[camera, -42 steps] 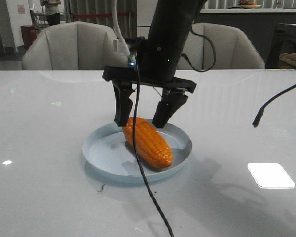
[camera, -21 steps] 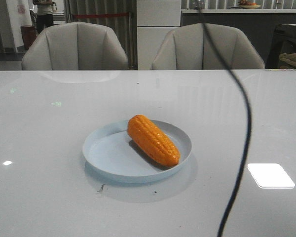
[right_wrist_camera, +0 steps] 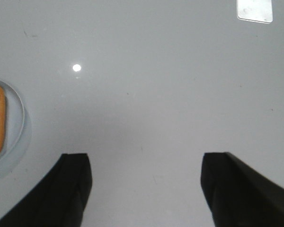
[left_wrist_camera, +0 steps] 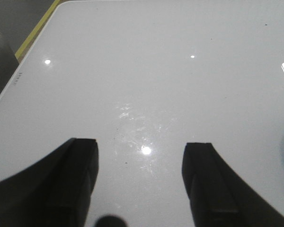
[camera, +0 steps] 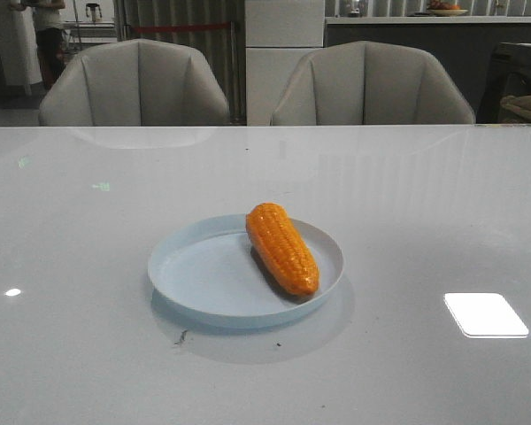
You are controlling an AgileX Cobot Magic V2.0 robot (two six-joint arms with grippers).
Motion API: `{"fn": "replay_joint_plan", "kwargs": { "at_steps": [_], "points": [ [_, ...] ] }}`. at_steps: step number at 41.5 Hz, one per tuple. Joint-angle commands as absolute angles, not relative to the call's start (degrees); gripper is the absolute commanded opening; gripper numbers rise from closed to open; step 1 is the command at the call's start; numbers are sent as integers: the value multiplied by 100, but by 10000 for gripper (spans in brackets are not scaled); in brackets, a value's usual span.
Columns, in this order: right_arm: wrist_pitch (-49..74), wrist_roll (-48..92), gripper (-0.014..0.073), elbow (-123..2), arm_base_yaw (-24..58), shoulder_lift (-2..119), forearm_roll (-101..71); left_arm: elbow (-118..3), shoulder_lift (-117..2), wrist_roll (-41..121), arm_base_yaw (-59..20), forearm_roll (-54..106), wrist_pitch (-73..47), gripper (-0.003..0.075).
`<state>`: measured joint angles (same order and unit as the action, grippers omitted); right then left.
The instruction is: Place corn on plate with both arms
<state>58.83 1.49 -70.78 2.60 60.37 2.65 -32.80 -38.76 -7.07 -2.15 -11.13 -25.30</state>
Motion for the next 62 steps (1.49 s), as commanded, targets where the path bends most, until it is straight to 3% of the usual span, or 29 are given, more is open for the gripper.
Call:
{"fn": "replay_joint_plan", "kwargs": {
  "at_steps": [1,11,18,62],
  "points": [
    [5438,380,587,-6513,188,5376,286,-3455,-3878,-766,-214,-1124,-2070,453],
    [4922,276,587,-4627,188,4132,268,-3455,-3878,-766,-214,-1124,-2104,453],
    [4607,-36,587,-4032,188,3478,268,-3455,-3878,-766,-214,-1124,-2104,453],
    [4825,-36,587,-3922,188,3376,268,-3442,-3831,-766,-214,-1134,-2092,453]
  ]
}}
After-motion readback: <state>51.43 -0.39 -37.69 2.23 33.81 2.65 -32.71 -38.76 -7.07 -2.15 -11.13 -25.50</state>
